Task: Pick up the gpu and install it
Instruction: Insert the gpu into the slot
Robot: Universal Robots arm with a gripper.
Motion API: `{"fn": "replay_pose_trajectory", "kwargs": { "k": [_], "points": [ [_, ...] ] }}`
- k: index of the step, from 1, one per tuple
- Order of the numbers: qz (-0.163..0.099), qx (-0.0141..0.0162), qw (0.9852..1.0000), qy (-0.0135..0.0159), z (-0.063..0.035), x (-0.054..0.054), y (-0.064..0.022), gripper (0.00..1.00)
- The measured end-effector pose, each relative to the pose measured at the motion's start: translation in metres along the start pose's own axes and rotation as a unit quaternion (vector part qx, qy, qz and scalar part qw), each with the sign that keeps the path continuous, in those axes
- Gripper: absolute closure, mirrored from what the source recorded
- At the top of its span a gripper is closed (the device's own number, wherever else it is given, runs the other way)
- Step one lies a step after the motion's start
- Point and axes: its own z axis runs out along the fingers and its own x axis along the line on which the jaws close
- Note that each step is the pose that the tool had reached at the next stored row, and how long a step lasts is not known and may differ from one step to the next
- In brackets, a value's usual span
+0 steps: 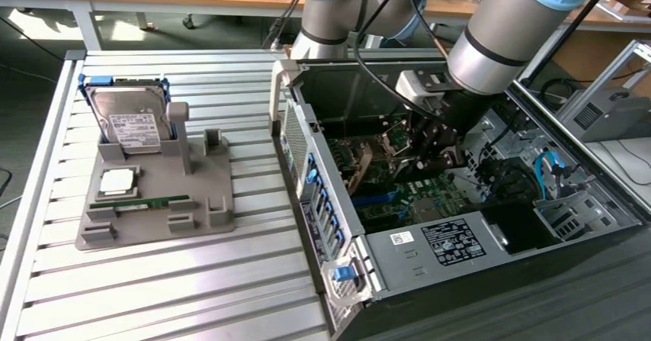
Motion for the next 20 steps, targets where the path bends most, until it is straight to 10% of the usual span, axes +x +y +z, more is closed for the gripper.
{"fn": "replay_pose_trajectory", "kwargs": {
  "k": [20],
  "points": [
    [0.0, 0.0, 1.0, 0.0, 0.0015, 0.002, 0.0062, 0.73]
  ]
}}
